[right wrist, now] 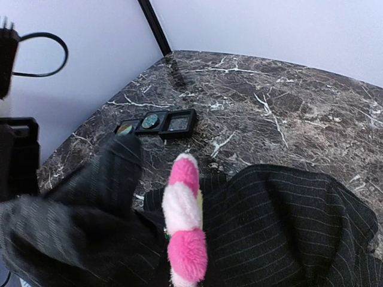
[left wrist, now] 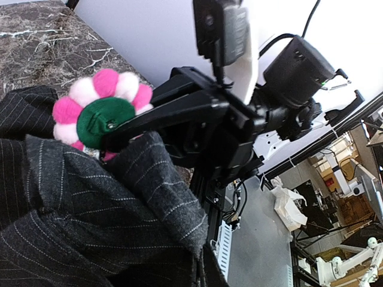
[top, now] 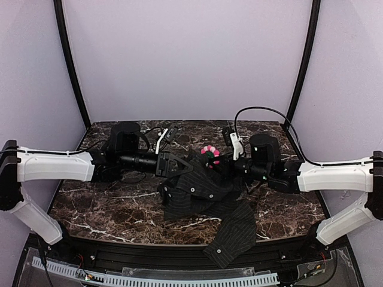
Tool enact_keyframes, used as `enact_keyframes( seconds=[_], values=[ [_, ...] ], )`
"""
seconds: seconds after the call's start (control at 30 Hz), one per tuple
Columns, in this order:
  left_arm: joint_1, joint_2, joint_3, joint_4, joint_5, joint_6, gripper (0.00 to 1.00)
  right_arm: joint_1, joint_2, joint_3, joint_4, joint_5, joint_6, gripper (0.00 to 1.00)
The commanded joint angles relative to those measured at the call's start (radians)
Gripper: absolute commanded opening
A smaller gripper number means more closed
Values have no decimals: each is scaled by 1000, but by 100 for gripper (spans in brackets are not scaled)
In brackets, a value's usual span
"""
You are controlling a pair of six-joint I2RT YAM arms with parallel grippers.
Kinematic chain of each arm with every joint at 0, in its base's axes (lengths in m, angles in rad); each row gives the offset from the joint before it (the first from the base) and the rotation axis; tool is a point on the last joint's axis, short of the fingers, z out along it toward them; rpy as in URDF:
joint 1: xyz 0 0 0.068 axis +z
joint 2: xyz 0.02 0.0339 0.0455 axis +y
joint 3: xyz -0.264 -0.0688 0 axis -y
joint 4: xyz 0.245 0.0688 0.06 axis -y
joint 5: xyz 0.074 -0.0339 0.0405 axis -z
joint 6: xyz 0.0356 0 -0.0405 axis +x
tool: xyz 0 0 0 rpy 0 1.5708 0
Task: Remove the brooch from the garment
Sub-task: Remove the brooch from the crumpled clothing.
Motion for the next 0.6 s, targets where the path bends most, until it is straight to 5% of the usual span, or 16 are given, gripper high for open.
enact_keyframes(
  seconds=[0.0,0.17,0.57],
  values=[
    [18,-98,-37,53,28,-28,1,-6,22,-13,-14,59,-16,0],
    [41,-204,-75,-13,28,-24,1,-11,24,2,-30,102,21,0],
    [92,-604,-231,-530,-232,-6,1,-88,32,75,-22,-31,108,0]
  ],
)
